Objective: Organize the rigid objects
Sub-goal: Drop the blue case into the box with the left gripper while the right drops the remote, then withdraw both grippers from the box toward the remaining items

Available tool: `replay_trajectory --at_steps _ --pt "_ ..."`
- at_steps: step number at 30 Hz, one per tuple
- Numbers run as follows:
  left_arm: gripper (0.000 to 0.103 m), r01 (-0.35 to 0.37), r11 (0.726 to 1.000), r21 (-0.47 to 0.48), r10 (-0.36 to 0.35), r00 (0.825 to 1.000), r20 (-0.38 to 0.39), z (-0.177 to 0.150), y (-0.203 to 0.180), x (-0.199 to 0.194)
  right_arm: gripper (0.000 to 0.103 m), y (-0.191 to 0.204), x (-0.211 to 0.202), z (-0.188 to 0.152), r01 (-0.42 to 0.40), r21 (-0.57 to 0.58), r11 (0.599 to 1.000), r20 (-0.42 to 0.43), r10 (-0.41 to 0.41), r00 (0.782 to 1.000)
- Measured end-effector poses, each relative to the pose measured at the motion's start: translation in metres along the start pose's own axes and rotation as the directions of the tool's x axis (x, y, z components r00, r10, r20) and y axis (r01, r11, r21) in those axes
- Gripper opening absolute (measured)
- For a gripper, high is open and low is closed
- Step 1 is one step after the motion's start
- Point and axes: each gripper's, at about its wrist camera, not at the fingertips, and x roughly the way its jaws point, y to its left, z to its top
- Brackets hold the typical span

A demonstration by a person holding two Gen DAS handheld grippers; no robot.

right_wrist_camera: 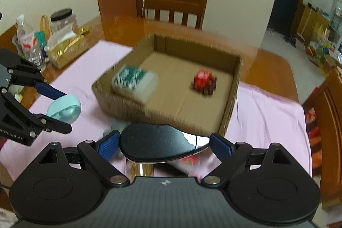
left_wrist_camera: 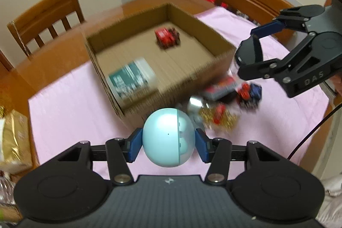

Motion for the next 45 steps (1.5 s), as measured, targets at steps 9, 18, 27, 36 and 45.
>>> replay_trajectory --at_steps 9,18,27,36,45 --pt "0.051 -0.071 0.997 -0.013 0.071 0.995 0.064 0.05 0.02 0.011 0.093 -0.017 0.032 0.036 0.002 -0.007 1.0 0.04 -0.002 0.999" --pt "0.051 -0.099 0.993 -0.062 0.103 0.992 0.07 0.092 0.046 0.046 0.093 -0.023 0.081 0.039 0.007 0.013 1.0 -0.036 -0.007 0.999" --pt "0.052 -0.103 0.993 -0.066 0.107 0.992 0.061 0.118 0.058 0.08 0.103 -0.022 0.075 0.036 0.038 0.057 0.998 -0.01 -0.037 0.999" --pt "0.052 -0.126 0.986 -0.11 0.13 0.991 0.031 0.142 0.074 0.125 0.103 -0.023 0.05 0.03 0.047 0.13 0.99 0.011 -0.049 0.999" --pt "0.094 -0.175 0.972 -0.158 0.194 0.974 0.113 0.147 0.076 0.119 0.103 -0.023 0.037 0.015 0.086 0.16 0.983 0.005 -0.088 0.996"
